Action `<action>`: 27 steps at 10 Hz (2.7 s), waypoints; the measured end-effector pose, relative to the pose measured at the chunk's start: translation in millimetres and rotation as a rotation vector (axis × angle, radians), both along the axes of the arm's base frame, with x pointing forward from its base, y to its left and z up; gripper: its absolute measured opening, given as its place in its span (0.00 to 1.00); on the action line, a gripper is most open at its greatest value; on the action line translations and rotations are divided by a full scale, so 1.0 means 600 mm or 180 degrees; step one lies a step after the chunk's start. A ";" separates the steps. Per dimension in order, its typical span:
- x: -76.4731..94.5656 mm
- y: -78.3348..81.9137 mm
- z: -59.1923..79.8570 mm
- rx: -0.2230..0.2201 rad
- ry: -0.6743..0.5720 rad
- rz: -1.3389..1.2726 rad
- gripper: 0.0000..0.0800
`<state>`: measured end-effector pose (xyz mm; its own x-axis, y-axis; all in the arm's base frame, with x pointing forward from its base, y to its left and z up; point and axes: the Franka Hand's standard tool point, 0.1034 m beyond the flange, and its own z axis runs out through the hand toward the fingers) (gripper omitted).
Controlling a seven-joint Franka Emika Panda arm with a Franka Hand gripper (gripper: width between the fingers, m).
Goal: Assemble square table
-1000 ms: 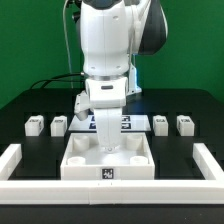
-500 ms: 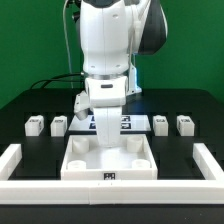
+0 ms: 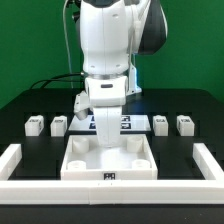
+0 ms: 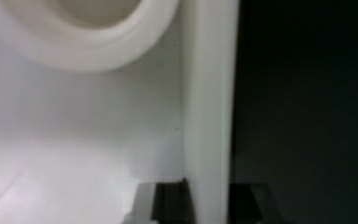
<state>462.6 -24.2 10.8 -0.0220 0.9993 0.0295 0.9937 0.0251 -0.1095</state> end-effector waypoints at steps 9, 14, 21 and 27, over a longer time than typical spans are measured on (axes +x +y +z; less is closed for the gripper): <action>0.054 0.156 0.000 0.0072 0.0024 -0.0133 0.08; 0.053 0.153 -0.002 0.0071 0.0009 -0.0183 0.15; 0.054 0.151 -0.003 0.0071 0.0009 -0.0192 0.81; 0.053 0.159 0.012 0.0032 -0.0016 -0.0466 0.81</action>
Offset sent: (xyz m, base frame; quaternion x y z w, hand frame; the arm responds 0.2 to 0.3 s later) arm 0.0303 0.0642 -0.0066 0.0531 0.0094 0.0673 0.9963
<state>494.7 70.9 18.0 0.1240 0.9915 0.0397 0.9873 -0.1192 -0.1051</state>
